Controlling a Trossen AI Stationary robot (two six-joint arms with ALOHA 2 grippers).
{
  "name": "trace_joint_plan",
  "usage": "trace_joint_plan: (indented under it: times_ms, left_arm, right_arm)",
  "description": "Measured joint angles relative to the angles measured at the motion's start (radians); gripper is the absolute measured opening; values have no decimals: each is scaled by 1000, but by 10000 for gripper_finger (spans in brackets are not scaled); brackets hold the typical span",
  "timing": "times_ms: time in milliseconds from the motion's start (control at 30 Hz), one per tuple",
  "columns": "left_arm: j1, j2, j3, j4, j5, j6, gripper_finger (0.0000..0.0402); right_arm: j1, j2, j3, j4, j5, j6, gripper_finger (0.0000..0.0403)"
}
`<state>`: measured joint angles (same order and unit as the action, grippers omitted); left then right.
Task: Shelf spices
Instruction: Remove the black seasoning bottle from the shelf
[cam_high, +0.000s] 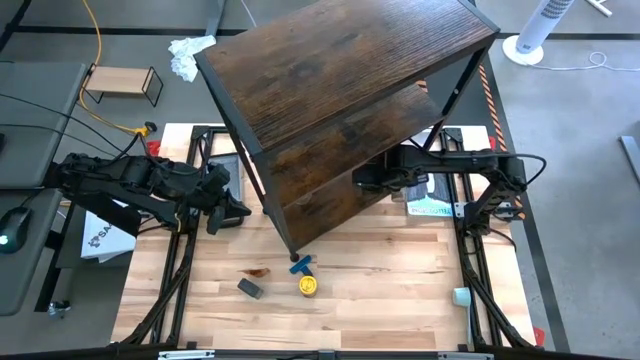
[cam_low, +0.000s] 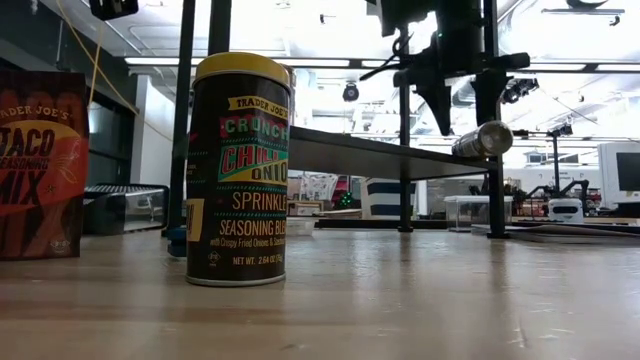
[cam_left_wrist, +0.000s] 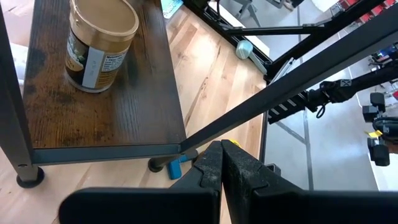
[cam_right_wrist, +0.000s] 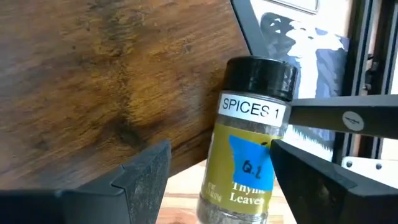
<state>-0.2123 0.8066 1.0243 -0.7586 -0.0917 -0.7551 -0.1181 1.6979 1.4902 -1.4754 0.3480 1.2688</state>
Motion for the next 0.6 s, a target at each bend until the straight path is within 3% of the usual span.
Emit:
trace_joint_plan:
  times_ms: [367, 600]
  left_arm:
    - [0, 0, 0, 0, 1, 0, 0]
    - [0, 0, 0, 0, 2, 0, 0]
  right_arm:
    - [7, 12, 0, -37, -5, 14, 273]
    - [27, 9, 3, 114, -56, -38, 273]
